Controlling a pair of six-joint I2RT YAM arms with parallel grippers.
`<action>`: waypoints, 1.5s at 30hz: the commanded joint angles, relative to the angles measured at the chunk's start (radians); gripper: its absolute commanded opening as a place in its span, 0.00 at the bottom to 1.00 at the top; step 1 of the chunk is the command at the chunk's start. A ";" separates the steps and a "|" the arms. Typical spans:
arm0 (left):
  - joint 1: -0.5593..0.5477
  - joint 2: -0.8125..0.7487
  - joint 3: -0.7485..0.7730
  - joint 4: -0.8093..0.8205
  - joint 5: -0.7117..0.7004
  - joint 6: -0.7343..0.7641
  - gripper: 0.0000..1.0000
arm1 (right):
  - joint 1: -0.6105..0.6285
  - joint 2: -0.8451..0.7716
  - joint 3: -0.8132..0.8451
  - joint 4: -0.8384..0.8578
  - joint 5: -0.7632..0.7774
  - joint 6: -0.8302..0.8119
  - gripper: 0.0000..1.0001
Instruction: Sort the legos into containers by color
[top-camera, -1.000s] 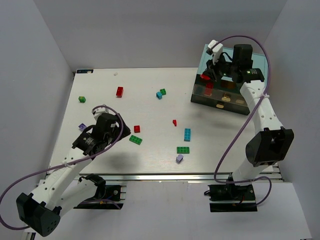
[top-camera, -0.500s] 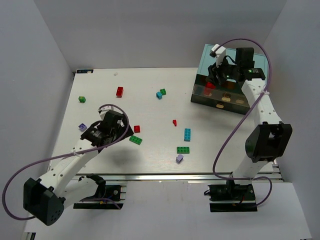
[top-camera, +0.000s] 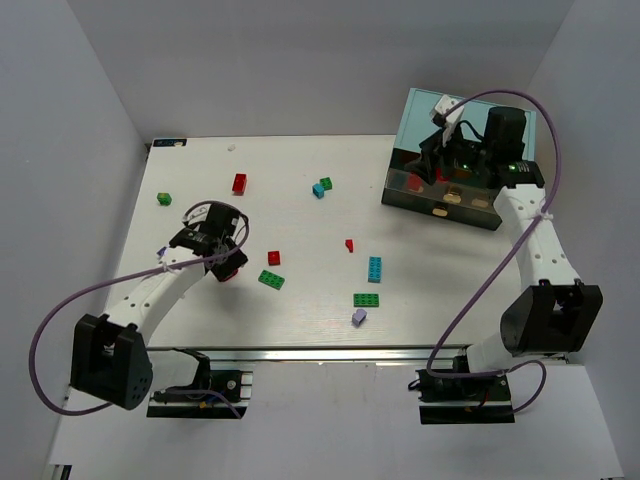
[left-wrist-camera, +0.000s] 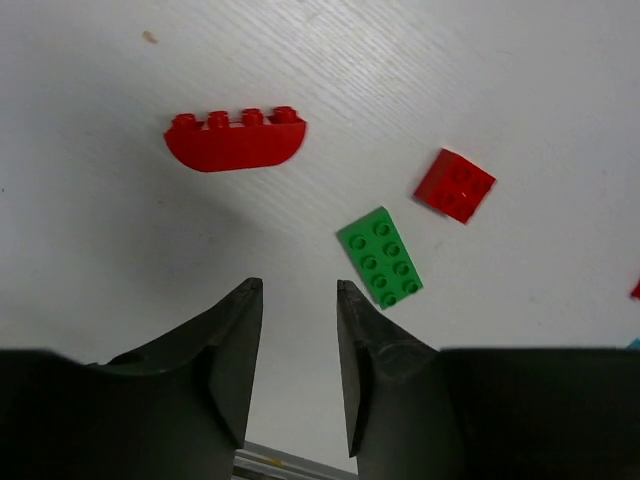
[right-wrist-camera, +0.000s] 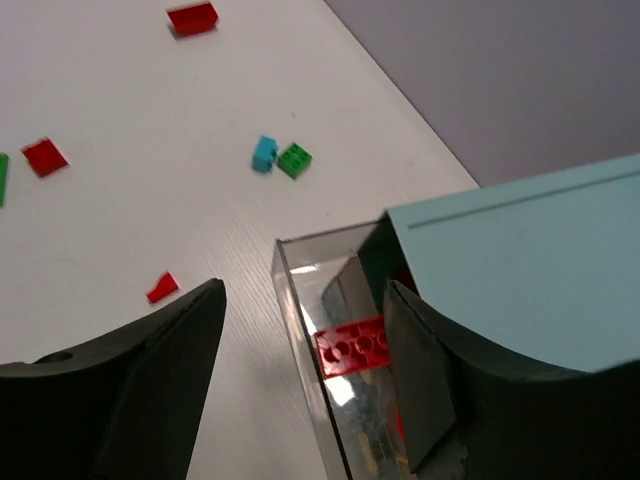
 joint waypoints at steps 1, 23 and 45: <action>0.068 0.040 0.025 -0.054 0.035 -0.085 0.46 | 0.006 -0.050 -0.020 0.100 -0.137 0.009 0.72; 0.294 0.351 0.025 0.100 0.192 -0.601 0.86 | 0.003 -0.112 -0.140 0.083 -0.187 0.010 0.83; 0.250 0.384 0.338 0.458 0.760 0.056 0.00 | 0.000 -0.267 -0.321 0.442 0.147 0.377 0.00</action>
